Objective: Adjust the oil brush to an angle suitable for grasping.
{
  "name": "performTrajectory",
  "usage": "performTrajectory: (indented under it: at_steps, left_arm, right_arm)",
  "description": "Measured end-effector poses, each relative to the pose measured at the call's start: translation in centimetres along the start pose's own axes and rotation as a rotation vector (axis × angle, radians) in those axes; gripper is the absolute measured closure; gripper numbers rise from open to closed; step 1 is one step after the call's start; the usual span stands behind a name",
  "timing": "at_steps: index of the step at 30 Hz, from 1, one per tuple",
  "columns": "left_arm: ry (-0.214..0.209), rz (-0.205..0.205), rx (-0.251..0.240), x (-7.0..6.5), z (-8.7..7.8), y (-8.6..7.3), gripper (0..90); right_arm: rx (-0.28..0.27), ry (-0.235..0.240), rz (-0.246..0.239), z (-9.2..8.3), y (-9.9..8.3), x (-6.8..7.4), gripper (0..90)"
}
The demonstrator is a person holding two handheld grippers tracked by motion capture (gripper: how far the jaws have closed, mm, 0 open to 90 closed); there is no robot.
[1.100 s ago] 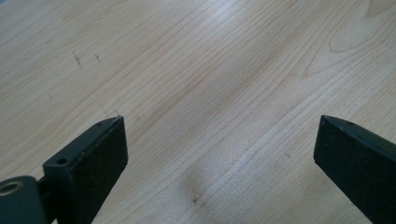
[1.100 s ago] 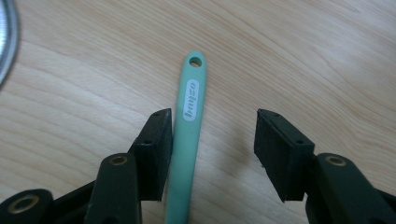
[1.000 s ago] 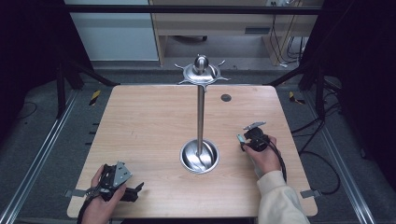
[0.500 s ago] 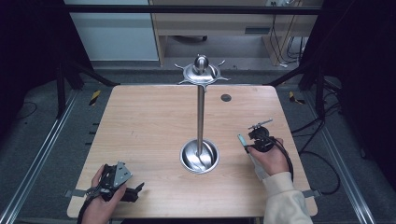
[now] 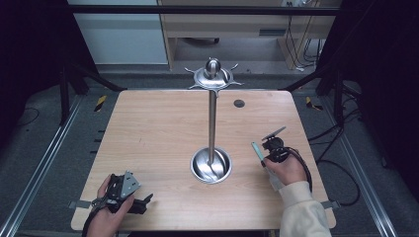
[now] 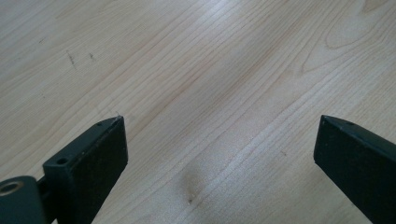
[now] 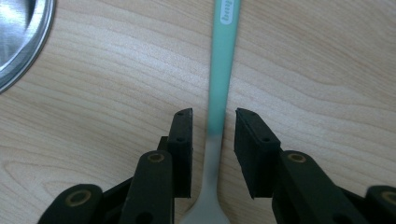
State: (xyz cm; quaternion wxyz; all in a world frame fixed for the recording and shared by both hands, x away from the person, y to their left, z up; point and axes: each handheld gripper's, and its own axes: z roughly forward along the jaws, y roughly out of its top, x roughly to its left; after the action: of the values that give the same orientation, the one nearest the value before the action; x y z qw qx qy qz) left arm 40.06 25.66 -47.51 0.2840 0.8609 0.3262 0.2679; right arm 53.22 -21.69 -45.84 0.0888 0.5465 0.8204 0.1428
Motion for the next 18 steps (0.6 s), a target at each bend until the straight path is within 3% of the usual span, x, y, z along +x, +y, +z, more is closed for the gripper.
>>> performTrajectory:
  at_steps: [5,18]
  left_arm:
    - [-0.002,-0.001,0.001,-0.06,0.05,0.01,2.5]
    - [-0.005,0.006,0.005,-0.14,0.1,0.05,2.5]
  right_arm:
    - [0.031,0.01,0.002,0.53,0.01,-0.18,71.9]
    - [0.048,0.016,0.014,1.03,0.11,-0.29,76.8]
